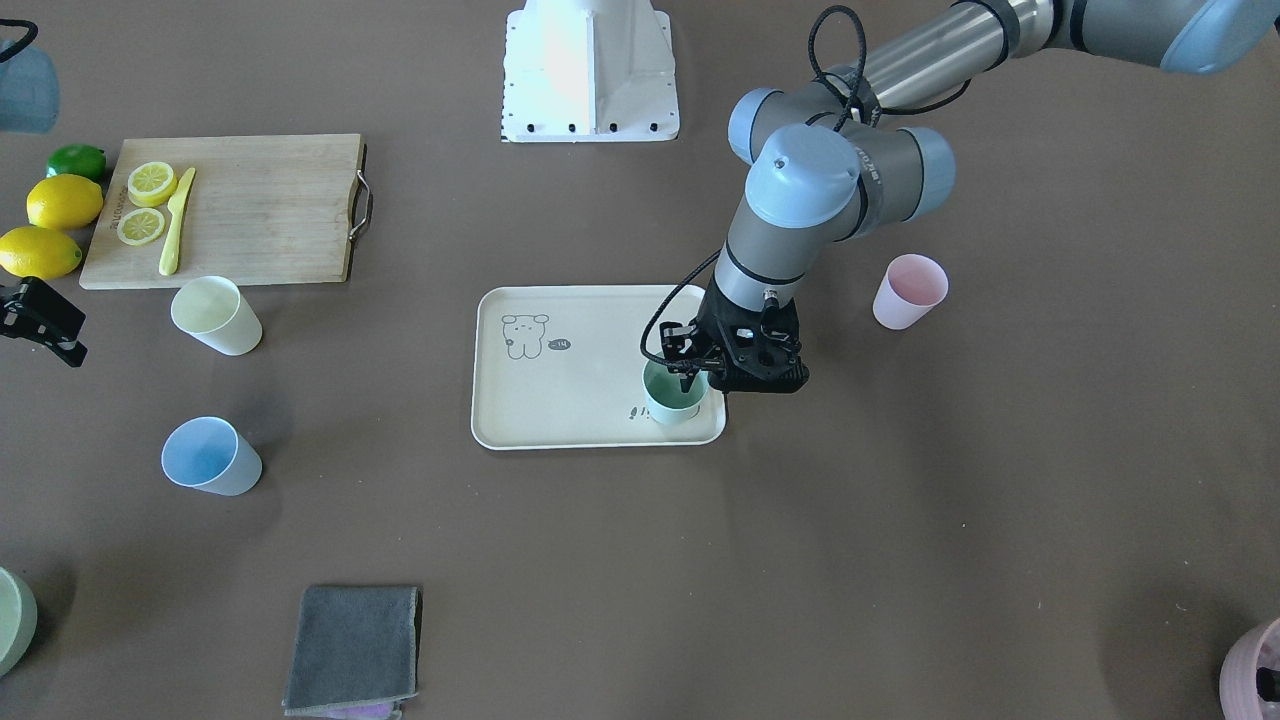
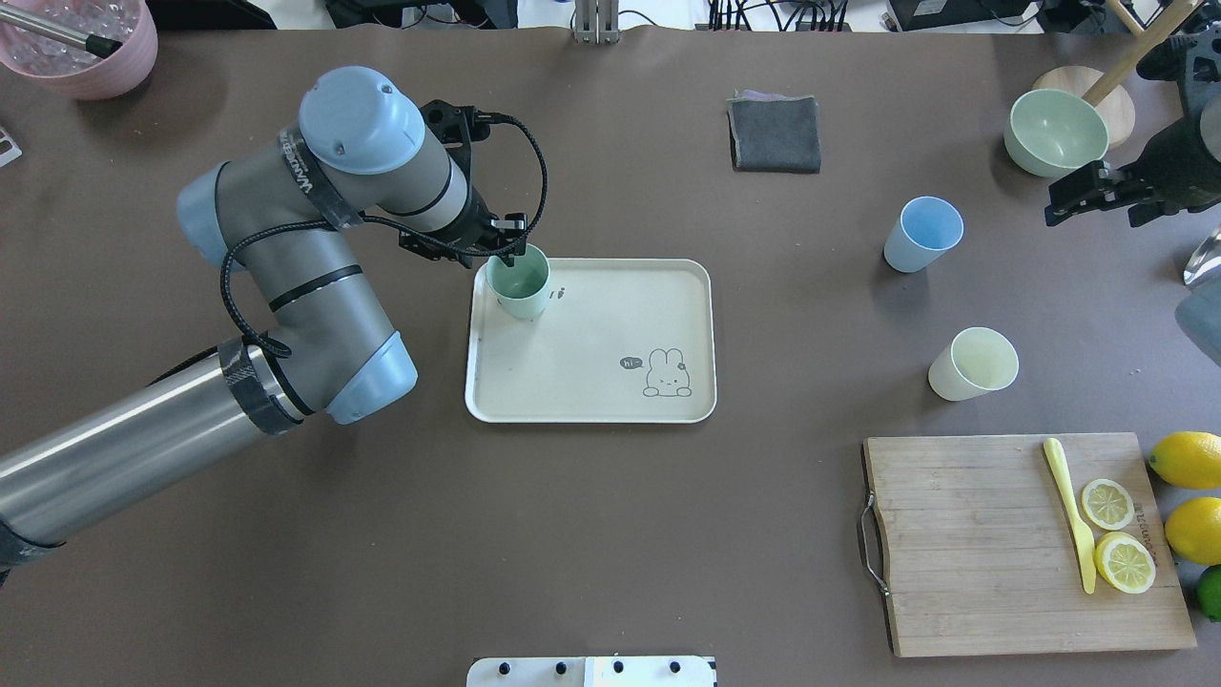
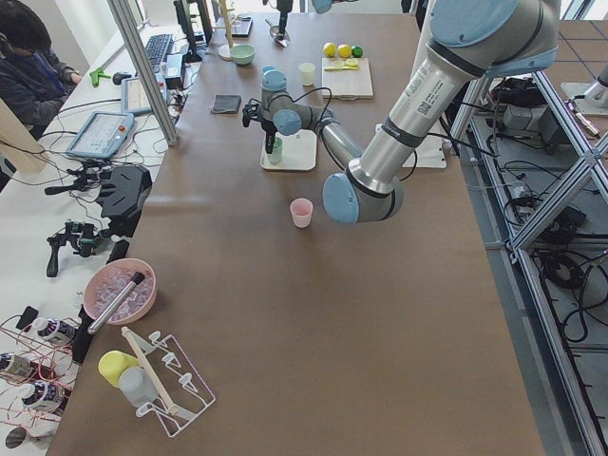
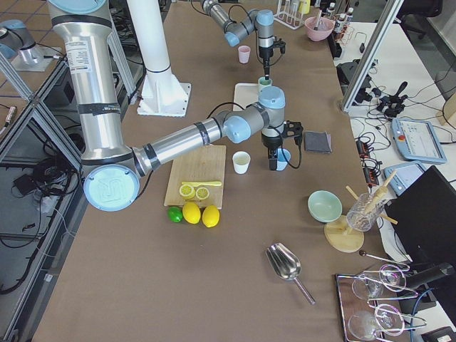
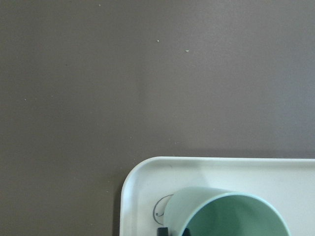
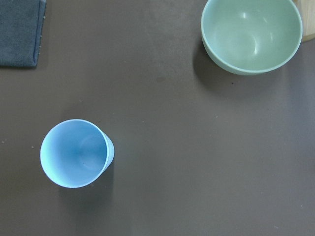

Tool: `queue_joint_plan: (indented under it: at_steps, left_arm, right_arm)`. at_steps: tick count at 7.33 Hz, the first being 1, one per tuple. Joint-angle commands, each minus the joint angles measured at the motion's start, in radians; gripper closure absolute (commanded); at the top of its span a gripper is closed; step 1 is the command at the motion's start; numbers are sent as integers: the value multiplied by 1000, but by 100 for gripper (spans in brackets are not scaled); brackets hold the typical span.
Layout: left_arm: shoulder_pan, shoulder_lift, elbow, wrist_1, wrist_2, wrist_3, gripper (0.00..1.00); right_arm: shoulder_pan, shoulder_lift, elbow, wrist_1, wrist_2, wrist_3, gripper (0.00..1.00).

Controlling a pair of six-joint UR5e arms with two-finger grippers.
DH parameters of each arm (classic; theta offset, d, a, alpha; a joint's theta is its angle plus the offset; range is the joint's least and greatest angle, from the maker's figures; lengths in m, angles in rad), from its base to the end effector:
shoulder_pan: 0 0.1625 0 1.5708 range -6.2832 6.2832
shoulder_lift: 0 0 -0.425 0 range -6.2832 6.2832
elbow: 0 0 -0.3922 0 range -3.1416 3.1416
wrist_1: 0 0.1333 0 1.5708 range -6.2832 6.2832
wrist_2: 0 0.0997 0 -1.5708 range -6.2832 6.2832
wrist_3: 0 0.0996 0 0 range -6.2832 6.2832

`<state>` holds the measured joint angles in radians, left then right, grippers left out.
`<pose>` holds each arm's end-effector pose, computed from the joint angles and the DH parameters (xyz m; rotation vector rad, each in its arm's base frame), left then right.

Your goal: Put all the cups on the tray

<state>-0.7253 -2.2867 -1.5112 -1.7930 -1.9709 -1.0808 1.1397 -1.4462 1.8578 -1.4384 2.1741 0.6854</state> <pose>0.4790 -0.5509 0.2256 0.1875 0.9236 -0.0419 -0.1559 -0.5227 0.4459 0.1355 -0.7774 0.0769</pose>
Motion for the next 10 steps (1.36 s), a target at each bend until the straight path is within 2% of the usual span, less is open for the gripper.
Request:
queue_joint_plan:
  at_steps: [1, 2, 3, 4, 5, 6, 7, 8, 9, 10]
  left_arm:
    - [-147, 59, -111, 157, -87, 257, 0]
    - [-234, 103, -118, 158, -170, 383, 0]
    - [-279, 134, -118, 158, -181, 460, 0]
    - [-302, 144, -115, 159, -181, 498, 0]
    - [-309, 144, -112, 159, -180, 509, 0]
    - [-313, 145, -112, 159, -180, 509, 0]
    - [-313, 153, -115, 158, -178, 509, 0]
    - [-313, 153, -116, 158, -175, 509, 0]
    - [-315, 154, -116, 158, -175, 510, 0]
    - [-315, 156, -116, 156, -174, 509, 0]
  right_arm:
    - [-49, -57, 38, 6, 3, 28, 0]
    - [-85, -104, 85, 16, 1, 72, 1]
    - [-153, -130, 96, 60, -22, 148, 2]
    - [-226, -175, 86, 146, -96, 176, 2]
    - [-254, -187, 66, 198, -109, 196, 2]
    - [-288, -186, 32, 208, -153, 206, 5]
    - [-307, -184, 5, 238, -174, 207, 15]
    - [-319, -184, -2, 246, -174, 206, 68]
    - [-331, -183, 3, 246, -172, 207, 100]
    - [-334, -174, 9, 246, -169, 209, 100]
